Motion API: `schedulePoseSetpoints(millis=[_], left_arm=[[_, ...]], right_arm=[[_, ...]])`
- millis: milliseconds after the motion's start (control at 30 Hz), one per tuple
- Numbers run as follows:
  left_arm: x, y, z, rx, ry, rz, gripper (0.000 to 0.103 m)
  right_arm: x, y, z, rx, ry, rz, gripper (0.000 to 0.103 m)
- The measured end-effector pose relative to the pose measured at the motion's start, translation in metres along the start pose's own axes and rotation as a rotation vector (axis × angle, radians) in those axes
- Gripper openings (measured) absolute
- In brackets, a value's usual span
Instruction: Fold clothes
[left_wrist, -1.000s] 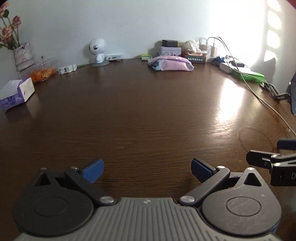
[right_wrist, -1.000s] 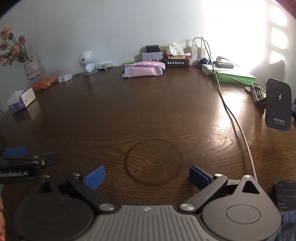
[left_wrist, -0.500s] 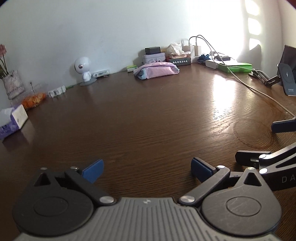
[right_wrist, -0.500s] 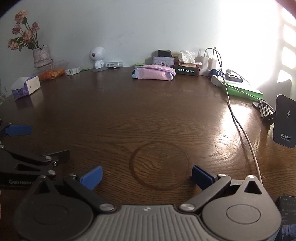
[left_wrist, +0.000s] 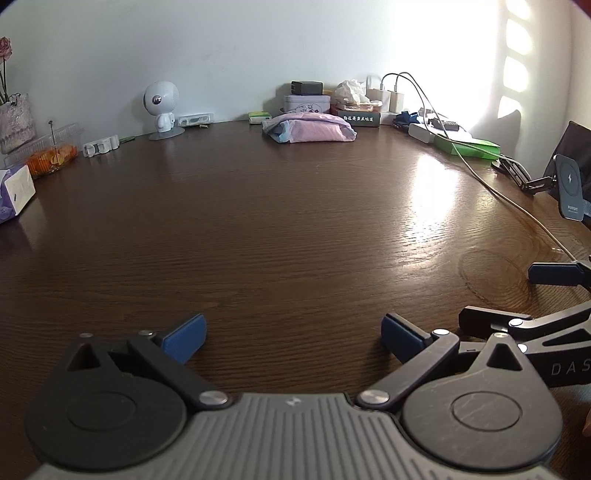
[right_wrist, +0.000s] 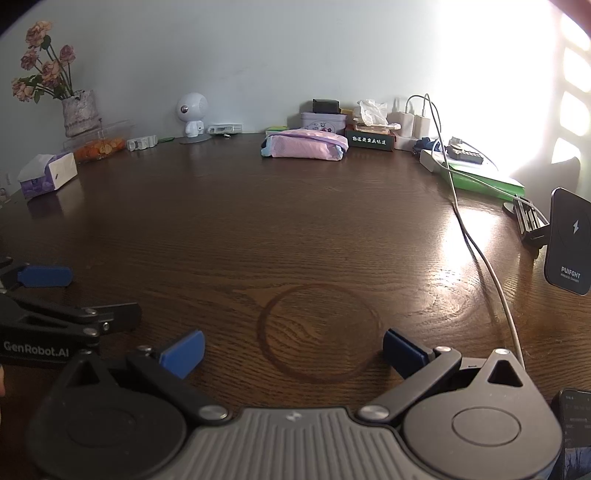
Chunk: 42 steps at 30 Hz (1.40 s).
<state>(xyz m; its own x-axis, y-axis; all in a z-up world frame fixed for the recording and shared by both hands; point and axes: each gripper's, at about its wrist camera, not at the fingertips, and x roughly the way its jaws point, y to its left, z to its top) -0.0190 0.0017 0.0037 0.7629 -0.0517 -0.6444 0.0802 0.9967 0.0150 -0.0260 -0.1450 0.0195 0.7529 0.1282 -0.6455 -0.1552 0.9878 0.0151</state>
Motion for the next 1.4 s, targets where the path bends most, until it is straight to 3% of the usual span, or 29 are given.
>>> schedulePoseSetpoints(millis=[1400], left_arm=[[-0.0015, -0.0001, -0.0004, 0.003, -0.001, -0.002, 0.102]], right_arm=[[-0.0002, -0.0030, 0.0019, -0.002, 0.001, 0.004, 0.103]])
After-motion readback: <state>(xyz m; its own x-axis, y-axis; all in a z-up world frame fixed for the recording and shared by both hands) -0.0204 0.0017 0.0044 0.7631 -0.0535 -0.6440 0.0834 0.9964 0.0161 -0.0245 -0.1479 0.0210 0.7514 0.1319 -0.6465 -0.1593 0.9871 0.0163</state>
